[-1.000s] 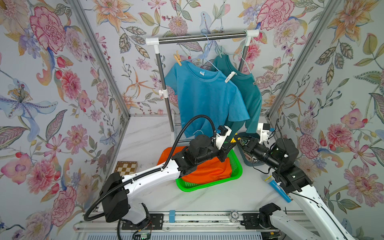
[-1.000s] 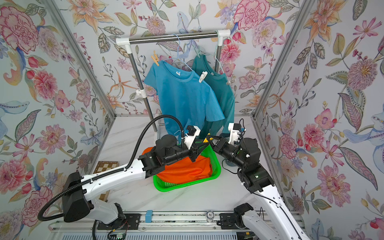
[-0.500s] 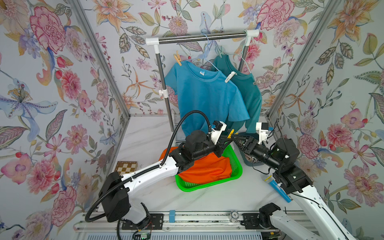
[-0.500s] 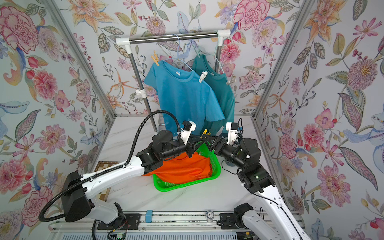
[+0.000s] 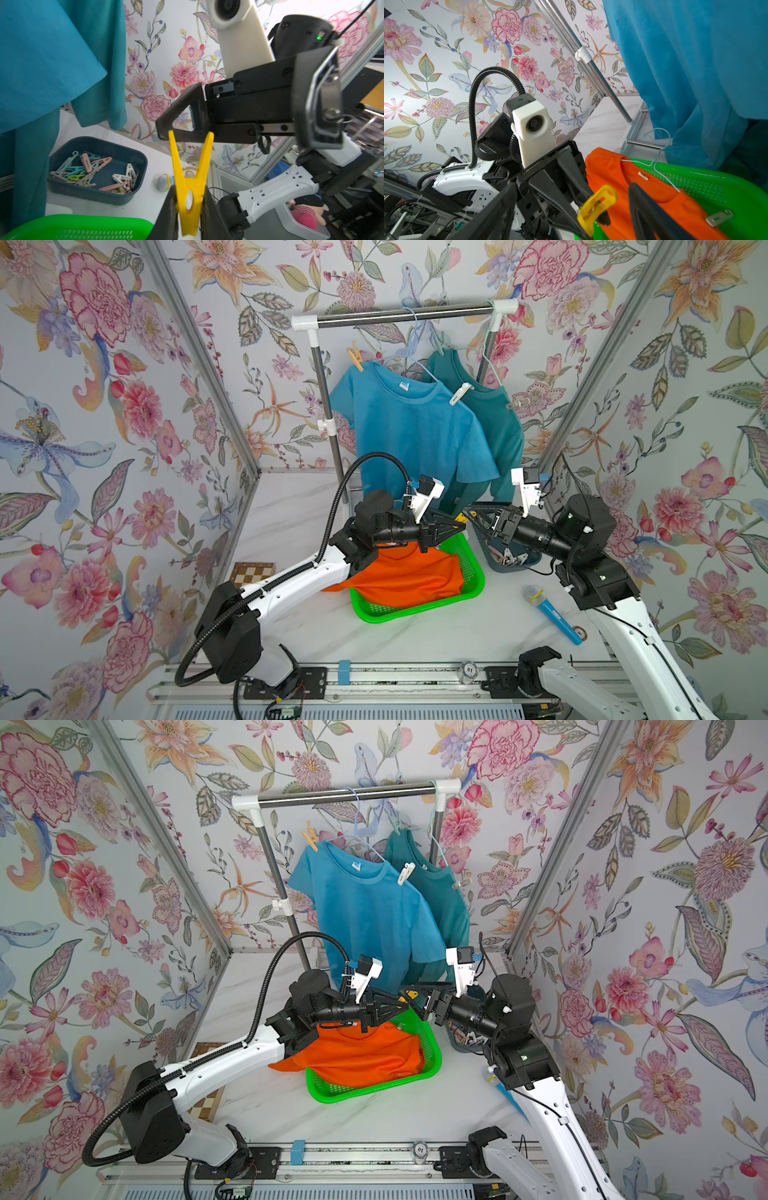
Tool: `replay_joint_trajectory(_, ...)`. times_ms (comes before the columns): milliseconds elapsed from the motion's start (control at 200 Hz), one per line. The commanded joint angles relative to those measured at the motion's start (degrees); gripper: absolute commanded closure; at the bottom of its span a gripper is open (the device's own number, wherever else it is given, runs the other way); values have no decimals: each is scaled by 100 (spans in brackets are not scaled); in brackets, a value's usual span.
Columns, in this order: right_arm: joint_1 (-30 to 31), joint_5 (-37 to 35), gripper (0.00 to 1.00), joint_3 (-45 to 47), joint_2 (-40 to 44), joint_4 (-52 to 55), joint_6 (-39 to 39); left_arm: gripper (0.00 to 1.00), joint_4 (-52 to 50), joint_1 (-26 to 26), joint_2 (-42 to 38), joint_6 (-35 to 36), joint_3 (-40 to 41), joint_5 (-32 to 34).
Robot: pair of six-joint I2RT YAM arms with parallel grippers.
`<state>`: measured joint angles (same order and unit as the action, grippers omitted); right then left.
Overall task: Use clothespins to secure the t-shirt on both sides of the hanger
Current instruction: Pick up the clothespin from the storage box.
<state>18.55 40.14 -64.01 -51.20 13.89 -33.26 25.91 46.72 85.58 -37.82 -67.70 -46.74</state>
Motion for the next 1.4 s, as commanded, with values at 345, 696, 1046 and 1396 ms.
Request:
replay_joint_trajectory(345, 9, 818, 46, 278, 71, -770, -70, 89, 2003, -132, 147, -1627, 285, -1087)
replay_joint_trajectory(696, 54, 773, 73, 468, 208, -1019, -234, 88, 2946, -215, 354, -2379, 403, -1197)
replay_joint_trajectory(1046, 97, 726, 90, 512, 201, -1204, -338, 37, 2614, -229, 268, -2141, 412, -1000)
replay_joint_trajectory(1396, -181, 626, 93, 314, 242, -635, -98, 0, -1345, -905, -1004, 514, 278, 1233)
